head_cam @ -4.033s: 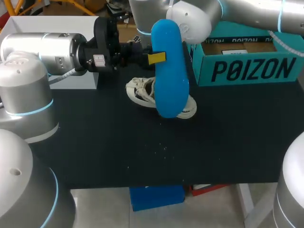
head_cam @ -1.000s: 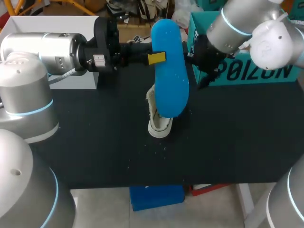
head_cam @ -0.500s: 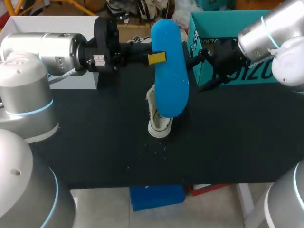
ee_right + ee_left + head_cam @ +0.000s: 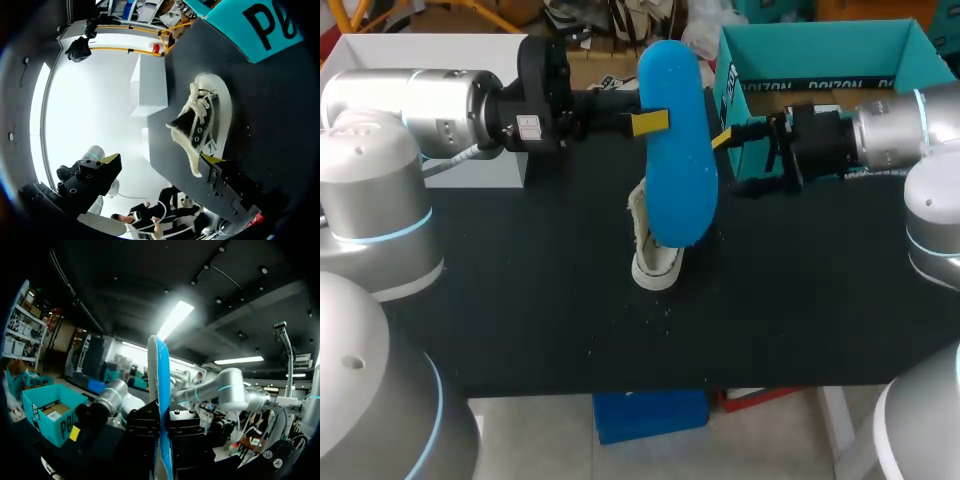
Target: Take the shoe out of the shoebox, open the shoe tongue, remove and reinsert the insole, then place the shoe into the shoebox
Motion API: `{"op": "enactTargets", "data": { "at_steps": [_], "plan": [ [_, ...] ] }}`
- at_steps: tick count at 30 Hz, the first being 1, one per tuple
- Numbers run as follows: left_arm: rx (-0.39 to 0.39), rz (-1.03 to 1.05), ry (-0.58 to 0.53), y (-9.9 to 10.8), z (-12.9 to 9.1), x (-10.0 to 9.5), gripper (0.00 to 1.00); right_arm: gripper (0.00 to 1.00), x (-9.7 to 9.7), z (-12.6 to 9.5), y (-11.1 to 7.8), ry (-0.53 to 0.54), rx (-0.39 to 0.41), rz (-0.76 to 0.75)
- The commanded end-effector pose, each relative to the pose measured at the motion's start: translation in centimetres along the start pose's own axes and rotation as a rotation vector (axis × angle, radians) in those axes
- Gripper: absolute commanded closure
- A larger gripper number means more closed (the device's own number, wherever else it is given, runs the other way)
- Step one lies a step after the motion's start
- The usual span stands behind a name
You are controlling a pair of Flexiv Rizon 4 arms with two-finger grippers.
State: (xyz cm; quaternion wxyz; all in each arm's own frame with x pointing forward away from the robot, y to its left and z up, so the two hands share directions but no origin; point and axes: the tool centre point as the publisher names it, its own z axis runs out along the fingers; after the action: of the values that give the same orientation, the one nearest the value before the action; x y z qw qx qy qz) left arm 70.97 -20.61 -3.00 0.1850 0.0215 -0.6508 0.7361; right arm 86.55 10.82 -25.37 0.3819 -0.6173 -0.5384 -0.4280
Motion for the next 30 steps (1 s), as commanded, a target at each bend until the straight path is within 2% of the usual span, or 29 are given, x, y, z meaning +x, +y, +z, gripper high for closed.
{"op": "enactTargets", "data": {
  "at_steps": [1, 3, 5, 8, 10, 14, 17, 18, 30],
  "plan": [
    [0.002, 0.003, -0.004, 0.1, 0.2, 0.0, 1.00, 0.00, 0.1, 0.2, -0.3, 0.287, 0.036, -0.045],
    [0.002, 0.003, -0.004, 0.1, 0.2, 0.0, 1.00, 0.00, 0.1, 0.2, -0.3, 0.287, 0.036, -0.045],
    [-0.122, 0.218, -0.069, -0.3, 0.6, 0.2, 1.00, 0.00, 0.1, 0.2, -0.3, 0.287, 0.036, -0.045],
    [-0.240, 0.471, -0.140, -0.2, 1.1, 0.4, 1.00, 0.00, 0.1, 0.2, -0.3, 0.287, 0.036, -0.045],
    [-0.382, 0.645, -0.199, 0.6, 1.5, 0.6, 1.00, 0.00, 0.1, 0.2, -0.3, 0.287, 0.036, -0.045],
    [-0.487, 0.845, -0.289, 2.6, 1.8, 1.1, 1.00, 0.00, 0.1, 0.2, -0.3, 0.287, 0.036, -0.045],
    [-0.454, 0.811, -0.315, 4.0, 1.6, 1.0, 1.00, 0.00, 0.1, 0.2, -0.3, 0.287, 0.036, -0.045],
    [-0.384, 0.698, -0.281, 4.5, 1.5, 0.5, 1.00, 0.00, 0.1, 0.2, -0.3, 0.287, 0.036, -0.045],
    [-0.384, 0.698, -0.281, 4.5, 1.5, 0.5, 1.00, 0.00, 0.1, 0.2, -0.3, 0.287, 0.036, -0.045]
  ]
}}
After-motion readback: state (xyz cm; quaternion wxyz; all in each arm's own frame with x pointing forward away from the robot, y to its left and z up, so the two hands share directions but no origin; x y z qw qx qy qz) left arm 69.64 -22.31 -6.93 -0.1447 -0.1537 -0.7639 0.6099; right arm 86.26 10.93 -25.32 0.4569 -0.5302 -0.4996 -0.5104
